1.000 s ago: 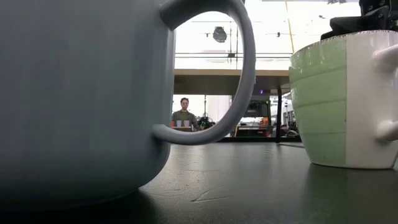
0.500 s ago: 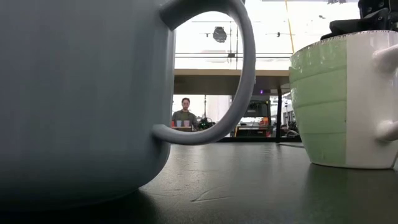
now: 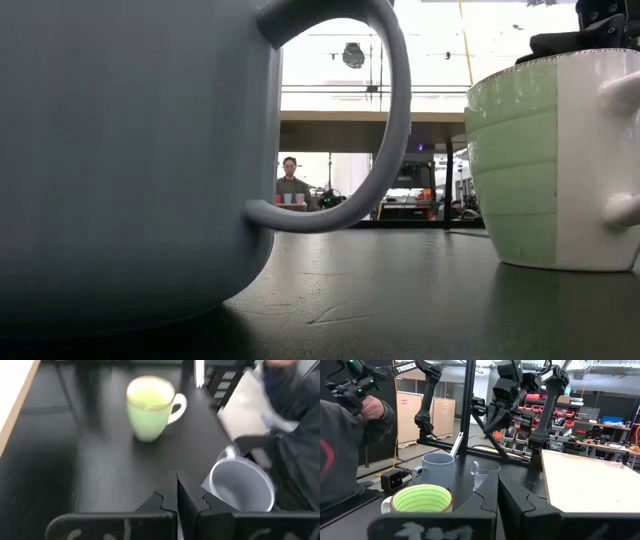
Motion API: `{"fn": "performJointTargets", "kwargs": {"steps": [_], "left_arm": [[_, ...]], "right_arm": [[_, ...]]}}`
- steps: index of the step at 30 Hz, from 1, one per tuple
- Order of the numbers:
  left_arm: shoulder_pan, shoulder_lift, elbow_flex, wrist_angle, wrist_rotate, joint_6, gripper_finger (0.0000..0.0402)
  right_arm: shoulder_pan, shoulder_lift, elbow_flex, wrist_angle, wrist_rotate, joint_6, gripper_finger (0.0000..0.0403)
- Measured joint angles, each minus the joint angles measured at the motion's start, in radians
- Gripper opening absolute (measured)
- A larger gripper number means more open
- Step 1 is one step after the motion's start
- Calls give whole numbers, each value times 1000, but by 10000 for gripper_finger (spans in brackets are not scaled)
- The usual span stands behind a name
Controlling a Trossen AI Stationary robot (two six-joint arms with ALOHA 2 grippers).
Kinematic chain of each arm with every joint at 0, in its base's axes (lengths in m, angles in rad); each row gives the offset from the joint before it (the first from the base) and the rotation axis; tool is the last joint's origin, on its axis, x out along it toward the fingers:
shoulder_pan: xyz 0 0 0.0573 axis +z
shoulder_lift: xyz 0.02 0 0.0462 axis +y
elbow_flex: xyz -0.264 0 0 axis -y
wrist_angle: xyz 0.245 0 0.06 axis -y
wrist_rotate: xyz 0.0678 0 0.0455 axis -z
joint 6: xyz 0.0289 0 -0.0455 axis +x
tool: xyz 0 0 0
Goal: Stack small to large cups/mugs on shelf
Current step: Put the transparent mug on the shelf
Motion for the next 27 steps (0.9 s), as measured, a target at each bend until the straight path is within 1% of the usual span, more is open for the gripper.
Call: {"fn": "performJointTargets", "kwargs": {"steps": [6,11,15,19,23,27], "left_arm": [[2,9,67,-166,-13,-6,0],[9,9,90,-249,-3,-3,0],[15,17,92,-282,10,-3,0],[14,63,92,-328,35,-7,0],[13,119,92,-326,47,11,0],[15,133,92,-310,47,32,0]], "right_arm": [[0,0,0,-8,0,-2,0],[0,1,0,-24,0,-2,0],[0,4,0,-25,0,-2,0],[0,4,0,-27,0,-22,0],[0,4,0,-27,0,-24,0],[0,4,0,-27,0,-24,0]]}}
